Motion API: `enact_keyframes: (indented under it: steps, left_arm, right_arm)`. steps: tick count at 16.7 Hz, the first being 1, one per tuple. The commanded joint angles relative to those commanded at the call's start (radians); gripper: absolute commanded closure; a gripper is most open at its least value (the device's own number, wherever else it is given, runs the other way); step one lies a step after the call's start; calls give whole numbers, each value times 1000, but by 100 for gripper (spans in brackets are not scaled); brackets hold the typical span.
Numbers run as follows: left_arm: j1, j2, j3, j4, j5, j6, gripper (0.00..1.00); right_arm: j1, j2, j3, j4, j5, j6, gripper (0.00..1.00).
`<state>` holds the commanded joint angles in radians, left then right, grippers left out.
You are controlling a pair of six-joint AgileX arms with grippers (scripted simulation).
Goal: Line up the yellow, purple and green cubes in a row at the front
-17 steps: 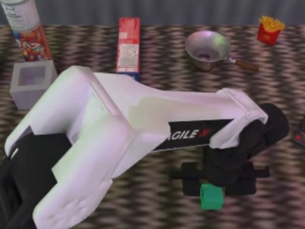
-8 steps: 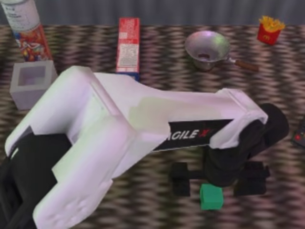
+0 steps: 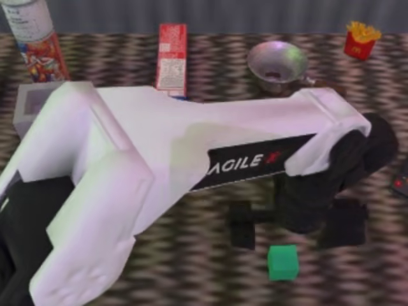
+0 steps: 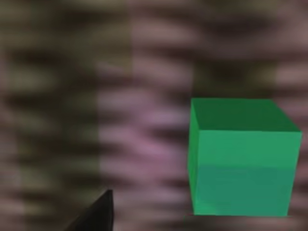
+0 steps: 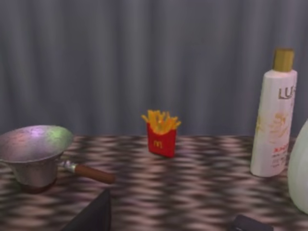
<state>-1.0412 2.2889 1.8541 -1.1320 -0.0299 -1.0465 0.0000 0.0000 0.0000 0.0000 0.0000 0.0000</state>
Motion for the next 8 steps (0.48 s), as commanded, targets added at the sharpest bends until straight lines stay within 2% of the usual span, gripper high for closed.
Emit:
enact_keyframes:
  steps: [3, 8]
  left_arm:
    - [5, -28, 53, -74, -1, 0, 0]
    - [1, -27, 53, -74, -1, 1, 0]
  right_arm:
    - [0, 0, 0, 0, 0, 0, 0]
    - [0, 0, 0, 0, 0, 0, 0]
